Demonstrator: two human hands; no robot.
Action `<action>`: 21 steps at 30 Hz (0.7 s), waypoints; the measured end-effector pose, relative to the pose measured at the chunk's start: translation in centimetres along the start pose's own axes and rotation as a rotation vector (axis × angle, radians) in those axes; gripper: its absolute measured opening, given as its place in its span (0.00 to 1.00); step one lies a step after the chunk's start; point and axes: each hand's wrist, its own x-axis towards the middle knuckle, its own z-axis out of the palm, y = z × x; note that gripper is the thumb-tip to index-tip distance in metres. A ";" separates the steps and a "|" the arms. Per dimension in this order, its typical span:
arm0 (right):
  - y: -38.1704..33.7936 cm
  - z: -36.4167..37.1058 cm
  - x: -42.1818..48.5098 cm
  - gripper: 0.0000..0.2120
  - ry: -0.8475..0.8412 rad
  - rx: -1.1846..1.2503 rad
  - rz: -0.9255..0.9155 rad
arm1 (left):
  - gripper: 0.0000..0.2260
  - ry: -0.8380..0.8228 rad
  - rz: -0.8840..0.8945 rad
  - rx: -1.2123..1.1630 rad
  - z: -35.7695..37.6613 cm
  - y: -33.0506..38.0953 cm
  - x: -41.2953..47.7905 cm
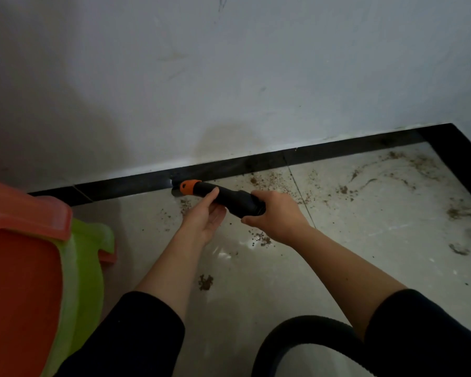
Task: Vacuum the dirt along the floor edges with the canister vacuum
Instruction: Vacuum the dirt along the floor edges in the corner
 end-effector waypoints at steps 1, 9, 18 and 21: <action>0.1 -0.1 -0.1 0.15 0.000 0.000 0.003 | 0.17 -0.003 0.002 0.004 0.1 -0.1 -0.1; 0.9 -1.3 -0.5 0.15 0.008 -0.029 0.008 | 0.16 -0.035 0.005 -0.003 1.5 -0.8 -0.5; 2.2 -2.8 -1.3 0.13 0.005 -0.048 0.020 | 0.19 -0.040 -0.013 0.001 2.8 -2.1 -0.8; 2.4 -2.8 -1.5 0.13 0.008 -0.062 0.012 | 0.19 -0.032 -0.012 0.003 2.9 -2.3 -0.9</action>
